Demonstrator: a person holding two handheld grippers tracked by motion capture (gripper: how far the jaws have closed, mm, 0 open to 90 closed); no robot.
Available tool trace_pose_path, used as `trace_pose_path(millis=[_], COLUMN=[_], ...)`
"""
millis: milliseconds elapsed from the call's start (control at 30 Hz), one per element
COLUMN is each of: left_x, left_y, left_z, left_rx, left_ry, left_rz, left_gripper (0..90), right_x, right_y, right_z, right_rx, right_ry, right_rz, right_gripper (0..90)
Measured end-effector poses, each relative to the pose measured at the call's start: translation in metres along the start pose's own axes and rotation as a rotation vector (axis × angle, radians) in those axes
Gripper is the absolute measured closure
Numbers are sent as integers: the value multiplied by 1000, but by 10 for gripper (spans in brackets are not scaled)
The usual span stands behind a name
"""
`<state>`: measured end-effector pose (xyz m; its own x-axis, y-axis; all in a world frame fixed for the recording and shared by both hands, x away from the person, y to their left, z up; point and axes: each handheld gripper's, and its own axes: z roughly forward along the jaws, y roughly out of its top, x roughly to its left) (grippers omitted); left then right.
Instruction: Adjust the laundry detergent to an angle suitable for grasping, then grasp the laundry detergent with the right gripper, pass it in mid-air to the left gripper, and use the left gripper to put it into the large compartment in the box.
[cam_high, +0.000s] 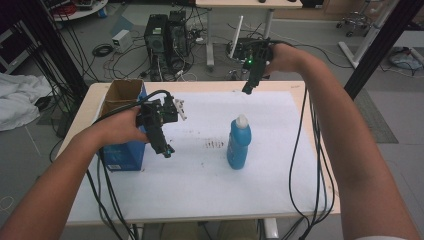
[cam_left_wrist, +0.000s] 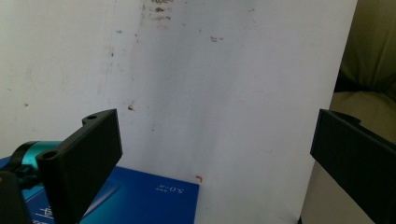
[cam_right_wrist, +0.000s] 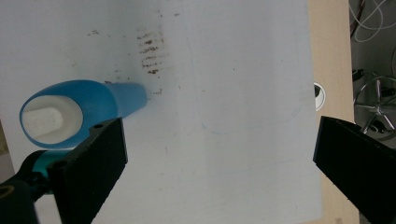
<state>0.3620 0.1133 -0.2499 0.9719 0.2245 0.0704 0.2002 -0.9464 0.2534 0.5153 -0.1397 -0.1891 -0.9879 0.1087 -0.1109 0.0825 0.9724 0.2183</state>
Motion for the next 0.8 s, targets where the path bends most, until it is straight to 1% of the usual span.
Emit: trace_pose_path(millis=[200, 233, 267, 300, 367, 467, 567, 767, 800], left_x=[-5, -6, -6, -6, -7, -9, -9, -8, -8], left_y=[2, 2, 2, 2, 2, 1, 0, 1, 1], left_z=[-3, -4, -4, -4, -3, -1, 0, 2, 2], left_rx=[1, -2, -2, -1, 4, -5, 2, -1, -1], left_ry=[5, 10, 11, 13, 9, 7, 5, 8, 8], left_rz=[3, 2, 1, 1, 6, 7, 8, 10, 10], left_gripper=[21, 21, 21, 21, 21, 21, 21, 21, 21], right_x=[0, 2, 3, 4, 6, 8, 11, 18, 18], right_y=[-4, -4, -5, -5, -5, -7, -10, -18, -20], right_z=[-5, -5, -5, -6, -7, -7, -6, -6, -7], right_rx=[-14, -10, -1, 0, 3, 9, 15, 35, 33], right_ry=[-8, -8, -10, -13, -17, -18, -25, -44, -43], right_rz=[2, 6, -5, -4, -5, -7, 0, 25, 24], right_gripper=[19, 19, 19, 19, 19, 19, 18, 18, 19])
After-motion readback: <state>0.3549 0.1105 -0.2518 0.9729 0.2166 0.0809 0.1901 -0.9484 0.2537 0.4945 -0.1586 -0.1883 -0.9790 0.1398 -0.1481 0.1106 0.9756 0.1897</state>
